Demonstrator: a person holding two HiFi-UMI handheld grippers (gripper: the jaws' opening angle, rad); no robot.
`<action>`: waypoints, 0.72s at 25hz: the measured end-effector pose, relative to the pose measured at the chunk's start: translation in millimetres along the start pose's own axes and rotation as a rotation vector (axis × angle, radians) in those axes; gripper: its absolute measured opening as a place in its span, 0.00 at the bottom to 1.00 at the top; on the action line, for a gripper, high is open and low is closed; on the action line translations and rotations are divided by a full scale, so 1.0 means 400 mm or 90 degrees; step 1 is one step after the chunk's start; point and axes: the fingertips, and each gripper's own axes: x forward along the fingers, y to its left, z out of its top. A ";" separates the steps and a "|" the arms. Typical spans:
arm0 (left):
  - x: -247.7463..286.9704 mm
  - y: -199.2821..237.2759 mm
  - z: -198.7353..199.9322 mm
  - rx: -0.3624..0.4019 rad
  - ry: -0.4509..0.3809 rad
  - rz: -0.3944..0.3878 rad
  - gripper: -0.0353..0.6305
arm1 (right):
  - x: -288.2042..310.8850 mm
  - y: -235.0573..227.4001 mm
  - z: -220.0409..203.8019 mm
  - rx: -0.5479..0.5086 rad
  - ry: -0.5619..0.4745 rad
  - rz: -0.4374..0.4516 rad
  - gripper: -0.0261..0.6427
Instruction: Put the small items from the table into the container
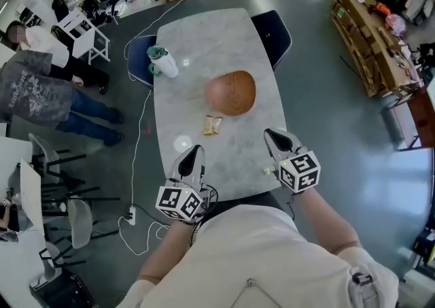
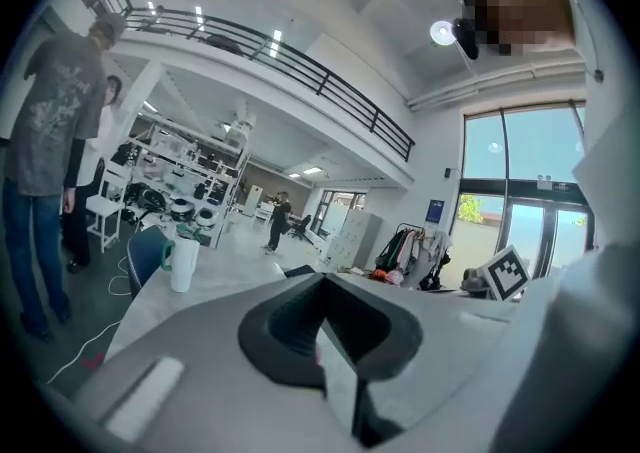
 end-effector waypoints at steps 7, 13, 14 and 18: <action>0.047 0.001 -0.055 -0.007 0.054 -0.036 0.06 | 0.029 -0.084 -0.282 0.013 0.182 0.008 0.11; 0.039 0.042 -0.136 -0.021 0.116 -0.020 0.06 | 0.018 -0.112 -0.603 0.051 0.347 -0.003 0.25; 0.035 0.048 -0.149 -0.023 0.125 -0.017 0.06 | 0.017 -0.112 -0.649 0.059 0.368 -0.010 0.28; 0.026 0.065 -0.203 -0.029 0.155 -0.007 0.06 | 0.020 -0.111 -0.803 0.086 0.436 -0.040 0.40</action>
